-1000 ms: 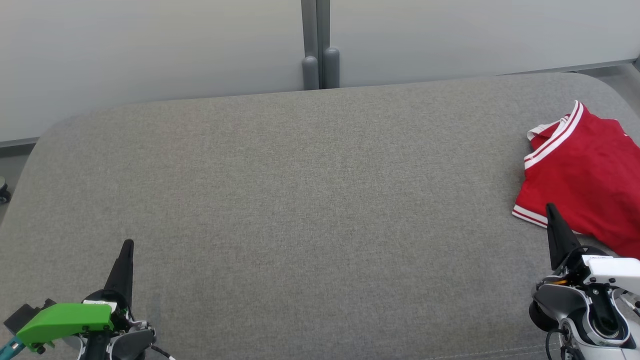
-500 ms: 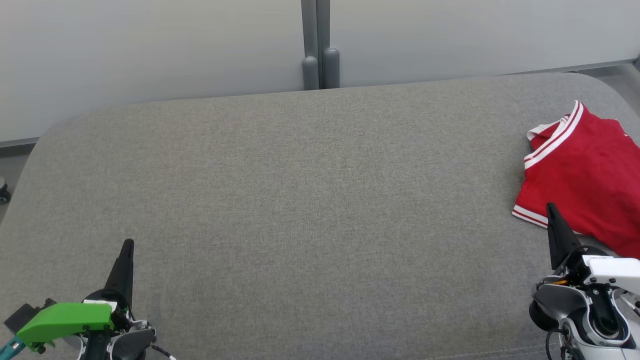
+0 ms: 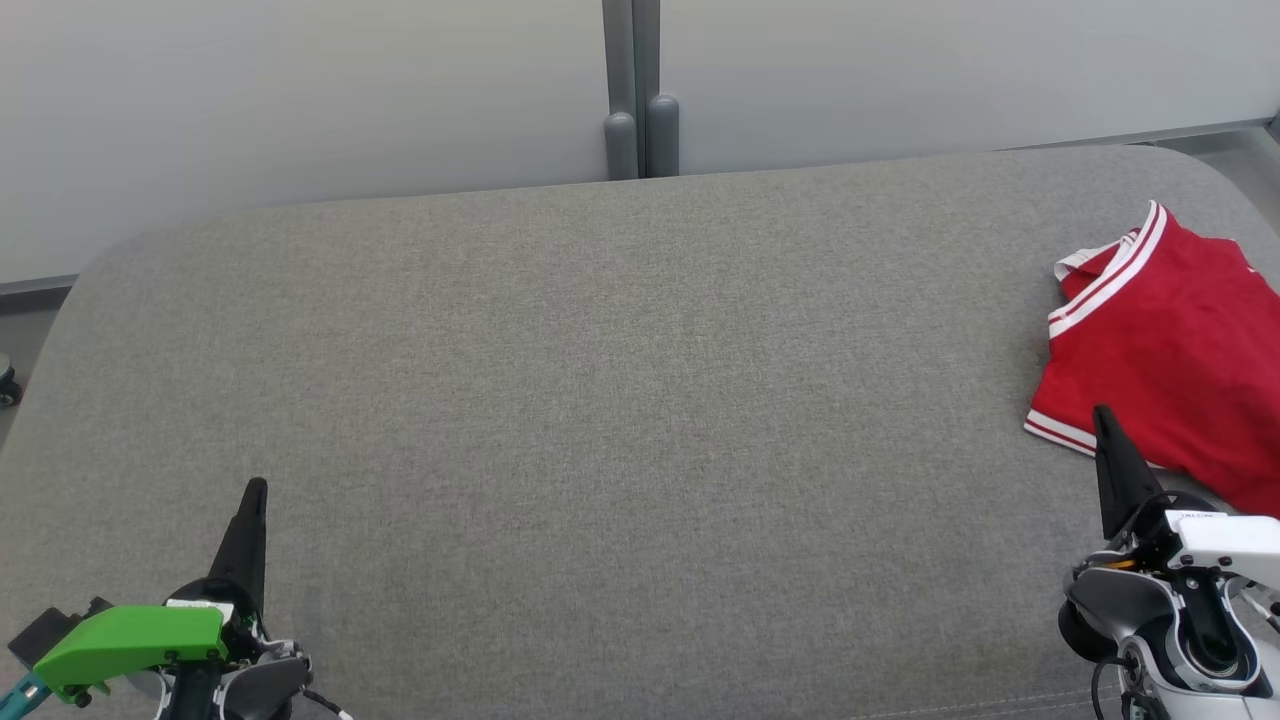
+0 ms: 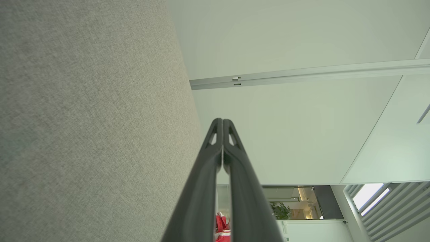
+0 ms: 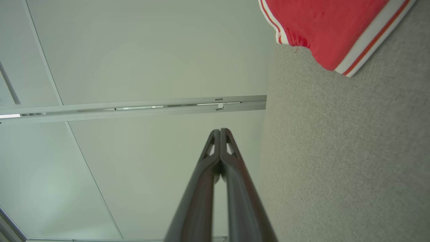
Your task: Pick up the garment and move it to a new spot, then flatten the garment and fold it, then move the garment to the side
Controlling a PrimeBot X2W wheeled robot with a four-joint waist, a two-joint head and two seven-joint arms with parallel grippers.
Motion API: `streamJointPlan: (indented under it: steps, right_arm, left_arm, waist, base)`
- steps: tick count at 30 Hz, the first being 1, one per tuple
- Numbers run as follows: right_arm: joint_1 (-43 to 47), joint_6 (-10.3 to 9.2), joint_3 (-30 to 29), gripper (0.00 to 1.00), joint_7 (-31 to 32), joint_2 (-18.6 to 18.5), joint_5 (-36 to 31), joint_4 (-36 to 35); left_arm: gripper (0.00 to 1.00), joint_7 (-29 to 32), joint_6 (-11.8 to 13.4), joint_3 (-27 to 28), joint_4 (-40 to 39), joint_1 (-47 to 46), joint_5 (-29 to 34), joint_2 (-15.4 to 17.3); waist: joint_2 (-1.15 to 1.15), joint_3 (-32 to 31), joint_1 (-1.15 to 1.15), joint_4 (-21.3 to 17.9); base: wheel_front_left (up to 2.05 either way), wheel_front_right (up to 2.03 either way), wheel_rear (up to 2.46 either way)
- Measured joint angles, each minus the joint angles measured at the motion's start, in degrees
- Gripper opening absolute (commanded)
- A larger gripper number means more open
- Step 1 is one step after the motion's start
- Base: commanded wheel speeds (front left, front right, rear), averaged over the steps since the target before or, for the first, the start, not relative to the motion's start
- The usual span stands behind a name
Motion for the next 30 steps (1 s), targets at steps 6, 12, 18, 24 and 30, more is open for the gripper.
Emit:
streamJointPlan:
  steps: [6, 12, 18, 24, 30]
  right_arm:
    - [0.0, 0.0, 0.0, 0.0, 0.0, 0.0, 0.0, 0.0]
    - [0.0, 0.0, -0.1, 0.0, 0.0, 0.0, 0.0, 0.0]
    - [0.0, 0.0, -0.1, 0.0, 0.1, 0.0, 0.0, 0.0]
    - [0.0, 0.0, -0.1, 0.0, 0.1, 0.0, 0.0, 0.0]
    - [0.0, 0.0, -0.1, 0.0, 0.1, 0.1, 0.0, -0.1]
  left_arm:
    - [0.0, 0.0, 0.0, 0.0, 0.0, 0.0, 0.0, 0.0]
    - [0.0, 0.0, 0.0, 0.1, 0.0, 0.0, 0.0, 0.0]
    - [0.0, 0.0, 0.0, 0.1, 0.0, 0.0, 0.0, 0.0]
    - [0.0, 0.2, 0.0, 0.1, 0.0, 0.0, 0.0, 0.0]
    - [0.0, 0.2, 0.0, 0.1, -0.1, 0.0, 0.0, 0.0]
  waist:
    - [0.0, 0.0, 0.0, 0.0]
    - [0.0, 0.0, 0.0, 0.0]
    - [0.0, 0.0, 0.0, 0.0]
    - [0.0, 0.0, 0.0, 0.0]
    - [0.0, 0.0, 0.0, 0.0]
  base:
    - [0.0, 0.0, 0.0]
    - [0.0, 0.0, 0.0]
    - [0.0, 0.0, 0.0]
    - [0.0, 0.0, 0.0]
    - [0.0, 0.0, 0.0]
